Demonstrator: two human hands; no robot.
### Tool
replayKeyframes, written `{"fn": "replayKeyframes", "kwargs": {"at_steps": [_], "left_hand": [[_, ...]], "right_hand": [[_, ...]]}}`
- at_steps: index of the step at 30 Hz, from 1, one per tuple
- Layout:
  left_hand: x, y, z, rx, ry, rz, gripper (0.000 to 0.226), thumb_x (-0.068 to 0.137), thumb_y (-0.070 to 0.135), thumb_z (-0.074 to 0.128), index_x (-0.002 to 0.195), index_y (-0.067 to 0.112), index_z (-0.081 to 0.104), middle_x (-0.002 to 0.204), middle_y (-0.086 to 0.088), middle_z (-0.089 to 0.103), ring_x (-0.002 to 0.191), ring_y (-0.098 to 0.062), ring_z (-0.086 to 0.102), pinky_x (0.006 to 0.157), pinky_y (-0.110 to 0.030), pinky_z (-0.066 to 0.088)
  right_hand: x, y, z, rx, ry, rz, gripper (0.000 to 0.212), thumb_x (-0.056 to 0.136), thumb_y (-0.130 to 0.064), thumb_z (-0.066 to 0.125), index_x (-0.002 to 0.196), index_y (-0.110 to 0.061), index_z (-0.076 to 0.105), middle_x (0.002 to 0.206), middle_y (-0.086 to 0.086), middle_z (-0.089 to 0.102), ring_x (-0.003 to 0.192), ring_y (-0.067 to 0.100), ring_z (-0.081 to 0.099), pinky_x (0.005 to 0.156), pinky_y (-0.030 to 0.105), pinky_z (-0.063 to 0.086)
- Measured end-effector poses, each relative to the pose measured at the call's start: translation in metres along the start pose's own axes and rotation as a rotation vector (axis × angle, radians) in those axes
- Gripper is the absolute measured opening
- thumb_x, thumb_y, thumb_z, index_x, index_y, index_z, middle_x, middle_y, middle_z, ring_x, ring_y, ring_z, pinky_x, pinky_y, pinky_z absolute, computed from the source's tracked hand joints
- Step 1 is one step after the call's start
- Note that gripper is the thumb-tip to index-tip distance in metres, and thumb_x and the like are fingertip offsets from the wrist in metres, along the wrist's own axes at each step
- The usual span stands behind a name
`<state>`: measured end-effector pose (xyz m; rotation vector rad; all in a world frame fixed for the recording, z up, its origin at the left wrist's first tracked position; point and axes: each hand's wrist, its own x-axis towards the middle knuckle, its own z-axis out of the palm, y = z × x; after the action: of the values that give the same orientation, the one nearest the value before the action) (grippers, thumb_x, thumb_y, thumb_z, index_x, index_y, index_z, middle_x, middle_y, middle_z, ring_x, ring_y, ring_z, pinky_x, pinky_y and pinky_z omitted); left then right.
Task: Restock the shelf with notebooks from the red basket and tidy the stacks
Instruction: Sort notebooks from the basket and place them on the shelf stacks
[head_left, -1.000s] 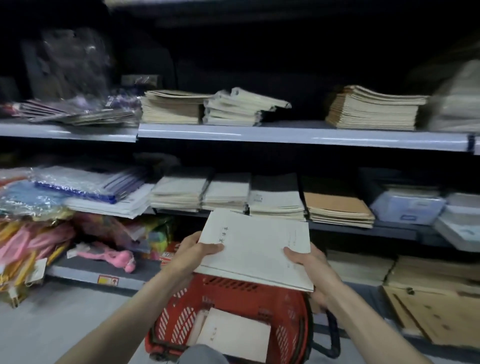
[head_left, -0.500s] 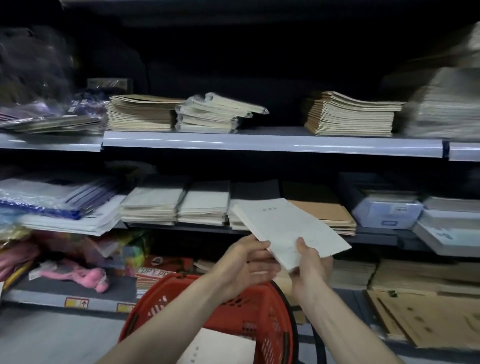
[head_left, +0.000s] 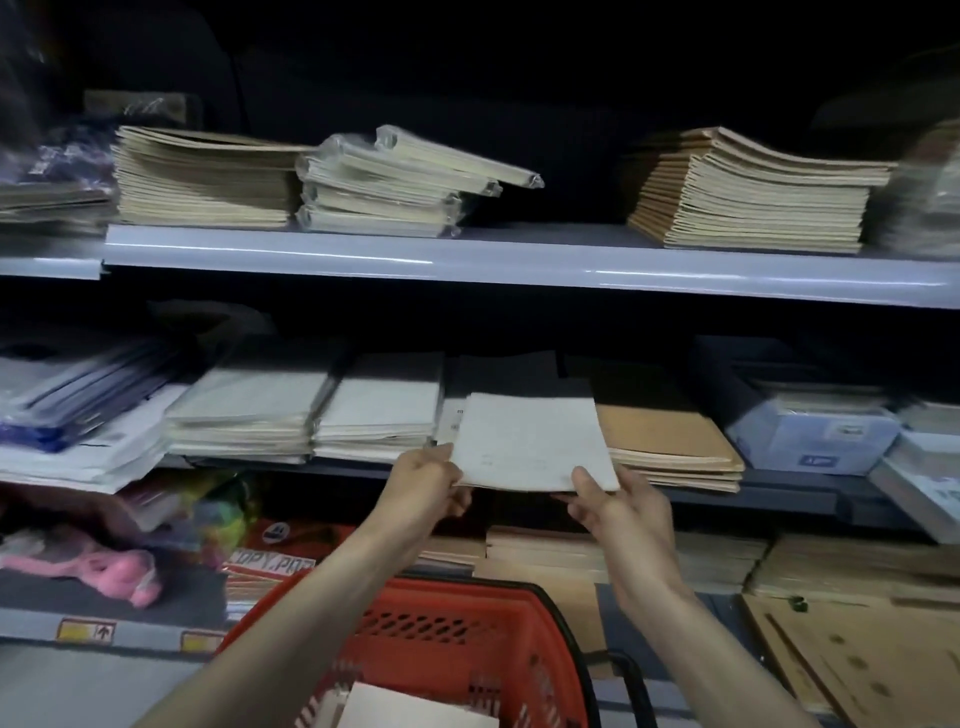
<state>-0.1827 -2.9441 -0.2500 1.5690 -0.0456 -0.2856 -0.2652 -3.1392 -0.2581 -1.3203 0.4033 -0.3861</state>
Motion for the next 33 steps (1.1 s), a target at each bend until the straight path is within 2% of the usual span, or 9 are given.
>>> {"fn": "replayKeyframes", "kwargs": {"at_steps": [6, 8, 10, 12, 15, 18, 22, 28, 33], "left_hand": [[0.027, -0.009, -0.001, 0.074, 0.142, 0.177, 0.021, 0.099, 0.01, 0.062, 0.11, 0.023, 0.074, 0.078, 0.007, 0.073, 0.075, -0.011, 0.064, 0.085, -0.032, 0.053], [0.031, -0.013, 0.003, 0.222, 0.155, 0.239, 0.037, 0.093, 0.014, 0.073, 0.129, 0.019, 0.069, 0.101, 0.012, 0.08, 0.087, -0.001, 0.072, 0.093, -0.022, 0.056], [0.034, -0.015, 0.006, 0.269, 0.238, 0.231, 0.057, 0.089, 0.016, 0.08, 0.142, 0.011, 0.06, 0.101, -0.002, 0.081, 0.071, 0.002, 0.07, 0.071, -0.008, 0.055], [0.037, -0.015, 0.007, 0.289, 0.31, 0.21, 0.062, 0.086, 0.021, 0.083, 0.142, 0.007, 0.059, 0.075, -0.002, 0.078, 0.053, -0.002, 0.064, 0.057, -0.01, 0.05], [0.038, -0.011, 0.009, 0.354, 0.357, 0.15, 0.059, 0.083, 0.036, 0.085, 0.132, 0.009, 0.067, 0.058, 0.003, 0.071, 0.048, -0.008, 0.064, 0.064, -0.029, 0.061], [0.033, -0.004, 0.01, 0.436, 0.411, 0.117, 0.059, 0.084, 0.045, 0.083, 0.128, 0.009, 0.069, 0.067, -0.001, 0.075, 0.049, -0.013, 0.069, 0.062, -0.03, 0.062], [0.016, 0.008, 0.009, 0.5, 0.411, 0.127, 0.021, 0.094, 0.033, 0.074, 0.091, 0.013, 0.071, 0.059, -0.003, 0.073, 0.045, -0.01, 0.069, 0.058, -0.033, 0.063], [-0.017, 0.024, -0.011, 0.705, 0.336, 0.148, 0.04, 0.09, 0.055, 0.061, 0.113, 0.025, 0.076, 0.071, 0.002, 0.076, 0.067, -0.017, 0.074, 0.073, -0.034, 0.063], [-0.044, 0.04, -0.016, 0.772, 0.295, 0.172, 0.035, 0.094, 0.053, 0.058, 0.105, 0.026, 0.077, 0.068, 0.0, 0.075, 0.067, -0.02, 0.074, 0.072, -0.035, 0.063]], "right_hand": [[0.05, -0.023, 0.015, -0.511, -0.106, -0.217, 0.029, 0.098, -0.01, 0.069, 0.123, -0.025, 0.073, 0.098, -0.018, 0.078, 0.081, 0.004, 0.077, 0.087, 0.032, 0.063], [0.068, -0.023, 0.017, -0.659, -0.052, -0.272, 0.022, 0.097, -0.015, 0.071, 0.116, -0.024, 0.078, 0.091, -0.017, 0.078, 0.075, 0.006, 0.076, 0.083, 0.032, 0.064], [0.084, -0.016, 0.015, -0.771, -0.056, -0.277, 0.023, 0.095, -0.021, 0.074, 0.117, -0.017, 0.078, 0.094, -0.01, 0.079, 0.081, 0.009, 0.076, 0.088, 0.034, 0.063], [0.094, -0.006, 0.011, -0.913, -0.064, -0.253, 0.042, 0.092, -0.036, 0.076, 0.129, -0.015, 0.073, 0.097, -0.008, 0.075, 0.088, 0.009, 0.07, 0.089, 0.027, 0.057], [0.096, -0.006, 0.009, -1.071, -0.021, -0.235, 0.061, 0.092, -0.052, 0.071, 0.142, -0.019, 0.062, 0.092, 0.002, 0.074, 0.09, 0.02, 0.07, 0.084, 0.032, 0.056], [0.085, -0.019, 0.016, -1.271, -0.003, -0.235, 0.057, 0.098, -0.056, 0.059, 0.144, -0.022, 0.058, 0.124, 0.006, 0.071, 0.115, 0.028, 0.064, 0.083, 0.038, 0.053], [0.063, -0.027, 0.022, -1.285, -0.054, -0.224, 0.053, 0.099, -0.059, 0.055, 0.138, -0.023, 0.055, 0.122, 0.003, 0.07, 0.112, 0.028, 0.065, 0.082, 0.038, 0.055], [0.023, -0.039, 0.019, -1.286, -0.066, -0.228, 0.057, 0.103, -0.061, 0.04, 0.138, -0.019, 0.054, 0.125, 0.006, 0.069, 0.117, 0.031, 0.064, 0.084, 0.039, 0.051], [-0.008, -0.052, 0.025, -1.262, -0.115, -0.24, 0.059, 0.103, -0.062, 0.037, 0.14, -0.018, 0.054, 0.134, 0.008, 0.066, 0.123, 0.032, 0.061, 0.093, 0.042, 0.052]]}}
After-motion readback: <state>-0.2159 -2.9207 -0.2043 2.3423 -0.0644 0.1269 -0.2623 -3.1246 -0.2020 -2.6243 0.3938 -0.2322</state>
